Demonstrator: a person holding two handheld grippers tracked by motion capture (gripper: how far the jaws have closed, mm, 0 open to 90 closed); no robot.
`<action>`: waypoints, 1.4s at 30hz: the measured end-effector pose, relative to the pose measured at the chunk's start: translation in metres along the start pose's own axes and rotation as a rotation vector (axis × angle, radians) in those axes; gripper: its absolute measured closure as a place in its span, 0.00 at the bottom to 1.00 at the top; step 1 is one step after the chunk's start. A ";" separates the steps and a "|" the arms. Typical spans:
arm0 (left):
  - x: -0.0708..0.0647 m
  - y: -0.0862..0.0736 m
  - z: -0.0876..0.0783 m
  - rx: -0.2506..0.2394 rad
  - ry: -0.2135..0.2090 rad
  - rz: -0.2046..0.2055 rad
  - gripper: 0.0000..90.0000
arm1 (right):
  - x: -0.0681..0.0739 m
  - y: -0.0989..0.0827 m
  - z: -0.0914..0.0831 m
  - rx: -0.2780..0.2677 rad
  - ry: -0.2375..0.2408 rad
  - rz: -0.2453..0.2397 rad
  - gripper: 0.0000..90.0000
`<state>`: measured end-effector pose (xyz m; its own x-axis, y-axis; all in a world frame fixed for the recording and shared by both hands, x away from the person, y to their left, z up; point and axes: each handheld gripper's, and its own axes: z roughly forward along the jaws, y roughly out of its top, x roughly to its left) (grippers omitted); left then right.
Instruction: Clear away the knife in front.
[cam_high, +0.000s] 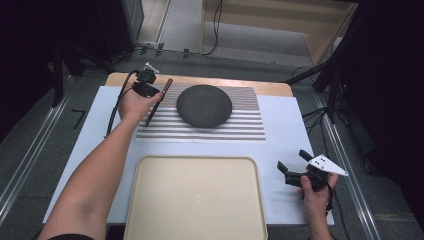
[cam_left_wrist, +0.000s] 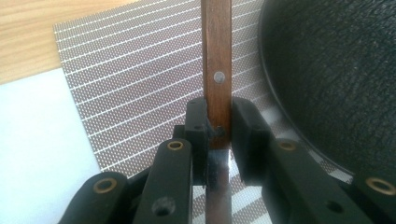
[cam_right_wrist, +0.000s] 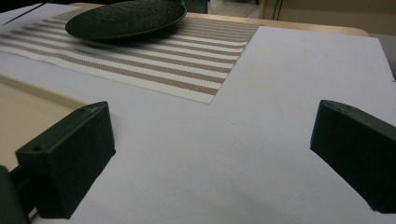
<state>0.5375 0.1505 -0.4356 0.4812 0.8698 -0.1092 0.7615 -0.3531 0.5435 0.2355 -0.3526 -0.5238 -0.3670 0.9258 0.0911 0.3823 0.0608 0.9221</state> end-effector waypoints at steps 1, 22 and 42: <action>0.000 0.000 -0.002 0.000 -0.001 0.004 0.85 | 0.000 0.000 0.000 0.000 -0.001 0.001 0.00; -0.023 -0.022 -0.046 -0.049 -0.059 0.068 0.85 | 0.000 0.000 -0.001 -0.005 -0.001 0.005 0.00; -0.058 -0.094 -0.085 -0.077 -0.164 0.105 0.85 | 0.003 0.000 0.001 0.006 -0.014 -0.021 0.00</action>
<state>0.4014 0.1619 -0.4094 0.6254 0.7596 -0.1787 0.6710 -0.4066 0.6201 0.2351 -0.3501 -0.5237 -0.3628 0.9295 0.0666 0.3795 0.0822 0.9215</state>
